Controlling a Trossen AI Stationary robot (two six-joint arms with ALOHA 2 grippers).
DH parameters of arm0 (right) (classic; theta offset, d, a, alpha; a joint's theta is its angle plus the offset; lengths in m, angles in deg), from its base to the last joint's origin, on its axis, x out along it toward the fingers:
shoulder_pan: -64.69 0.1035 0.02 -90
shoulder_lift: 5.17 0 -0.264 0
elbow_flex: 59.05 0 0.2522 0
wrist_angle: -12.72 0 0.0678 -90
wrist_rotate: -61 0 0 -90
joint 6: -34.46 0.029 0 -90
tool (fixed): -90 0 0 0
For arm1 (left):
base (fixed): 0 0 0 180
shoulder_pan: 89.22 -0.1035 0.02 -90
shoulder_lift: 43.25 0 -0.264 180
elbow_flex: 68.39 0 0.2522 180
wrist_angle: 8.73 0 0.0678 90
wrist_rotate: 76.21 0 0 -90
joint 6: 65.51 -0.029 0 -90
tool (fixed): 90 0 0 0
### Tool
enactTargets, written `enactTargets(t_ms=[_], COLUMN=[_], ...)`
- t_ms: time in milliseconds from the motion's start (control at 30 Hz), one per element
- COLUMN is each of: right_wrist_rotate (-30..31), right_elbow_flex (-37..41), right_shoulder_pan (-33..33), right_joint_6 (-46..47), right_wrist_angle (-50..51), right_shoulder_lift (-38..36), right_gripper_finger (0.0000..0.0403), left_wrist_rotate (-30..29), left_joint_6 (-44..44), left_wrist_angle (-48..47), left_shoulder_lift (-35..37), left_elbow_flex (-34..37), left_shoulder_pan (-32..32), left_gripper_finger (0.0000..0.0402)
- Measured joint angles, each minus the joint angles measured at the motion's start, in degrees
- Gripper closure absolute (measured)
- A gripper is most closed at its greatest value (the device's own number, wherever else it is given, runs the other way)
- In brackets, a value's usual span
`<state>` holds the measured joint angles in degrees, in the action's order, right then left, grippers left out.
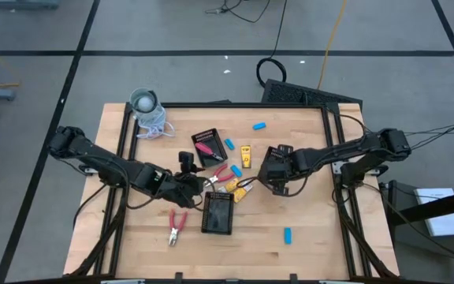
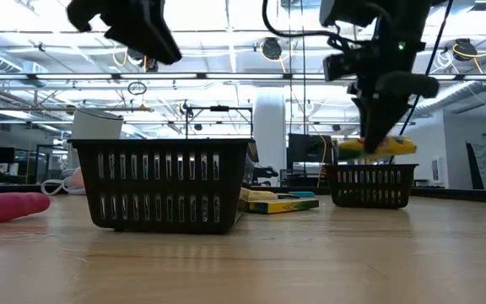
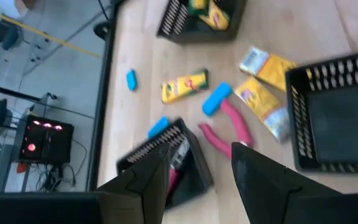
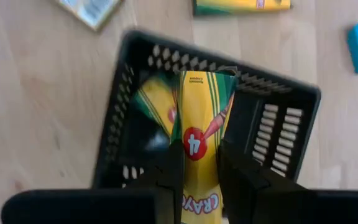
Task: Pick & Place School Supplies
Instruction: Put the yellow crayon box into the left black basket, then put the yellow crayon box into the right black basket
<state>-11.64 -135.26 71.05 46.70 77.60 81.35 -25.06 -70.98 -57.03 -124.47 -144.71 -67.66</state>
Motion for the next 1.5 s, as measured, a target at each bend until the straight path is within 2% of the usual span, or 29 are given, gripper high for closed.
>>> enactTargets(t_ms=[233, 333, 567, 733, 933, 1067, 1133, 1333, 1500], right_wrist_rotate=[-5.41, -5.59, -5.44, -4.45, 3.11, 3.55, 2.45, -7.08, -8.83], right_elbow_flex=[4.5, 5.59, 6.2, 6.2, 2.73, -2.5, -4.78, -5.87, -5.84], right_shoulder_pan=[-1.66, -1.93, -2.3, -2.32, -2.34, -2.1, -1.13, 3.18, 5.85], right_joint_6=[-1.87, -2.71, -6.22, -8.46, -11.51, -12.82, -13.16, -13.4, -13.91], right_wrist_angle=[-6.03, -7.5, -11.21, -12.96, -11.57, -8.9, -8.04, -9.75, -12.02], right_shoulder_lift=[0.0, -0.02, 0.0, 0.0, 0.04, 0.04, 0.02, 2.62, 8.72], right_gripper_finger=[0.0342, 0.0339, 0.021, 0.016, 0.0153, 0.0162, 0.0166, 0.0165, 0.0165], left_wrist_rotate=[1.35, 1.94, 1.9, 1.88, 1.4, 1.29, 1.24, 0.57, -0.24], left_joint_6=[-1.49, -2.05, -2.36, -2.79, -3.32, -3.3, -3.3, -3.39, -3.04], left_wrist_angle=[0.95, 1.61, 1.81, 1.81, 1.7, 1.56, 1.44, -0.49, -1.92], left_shoulder_lift=[0.38, 0.32, 0.51, 0.53, 1.56, 2.98, 3.82, 4.51, 4.51], left_elbow_flex=[0.02, 0.02, 0.02, 0.02, 0.02, 0.02, 0.02, 0.02, 0.02], left_shoulder_pan=[-1.07, -1.09, -1.09, -1.09, -1.33, -1.72, -1.72, -1.72, -1.72], left_gripper_finger=[0.0225, 0.0225, 0.0225, 0.0225, 0.0225, 0.0225, 0.0225, 0.0225, 0.0225])
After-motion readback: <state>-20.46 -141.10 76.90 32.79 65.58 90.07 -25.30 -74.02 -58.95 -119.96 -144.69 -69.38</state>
